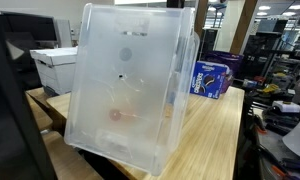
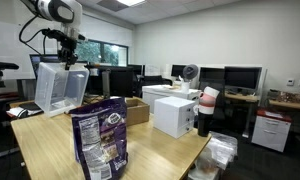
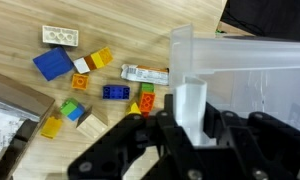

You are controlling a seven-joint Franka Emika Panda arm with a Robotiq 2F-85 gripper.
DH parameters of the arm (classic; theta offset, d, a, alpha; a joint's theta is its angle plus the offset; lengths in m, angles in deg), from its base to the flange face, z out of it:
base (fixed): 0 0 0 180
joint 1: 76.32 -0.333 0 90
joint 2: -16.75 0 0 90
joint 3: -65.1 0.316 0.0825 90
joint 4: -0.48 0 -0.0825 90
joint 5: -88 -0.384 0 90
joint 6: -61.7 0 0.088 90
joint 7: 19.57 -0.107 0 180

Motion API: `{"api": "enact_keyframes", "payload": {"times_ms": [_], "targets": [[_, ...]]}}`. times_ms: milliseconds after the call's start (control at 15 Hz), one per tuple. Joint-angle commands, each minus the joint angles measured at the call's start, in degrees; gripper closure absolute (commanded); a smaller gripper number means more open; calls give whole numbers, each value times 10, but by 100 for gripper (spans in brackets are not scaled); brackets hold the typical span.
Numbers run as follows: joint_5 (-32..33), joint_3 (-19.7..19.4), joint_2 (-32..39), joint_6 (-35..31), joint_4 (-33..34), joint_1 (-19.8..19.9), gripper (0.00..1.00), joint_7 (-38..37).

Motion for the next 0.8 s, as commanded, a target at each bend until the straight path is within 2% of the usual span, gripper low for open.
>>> {"api": "enact_keyframes", "payload": {"times_ms": [0, 733], "targets": [[25, 5, -7, 24, 17, -4, 94, -15], [73, 13, 9, 58, 51, -5, 94, -14]]}}
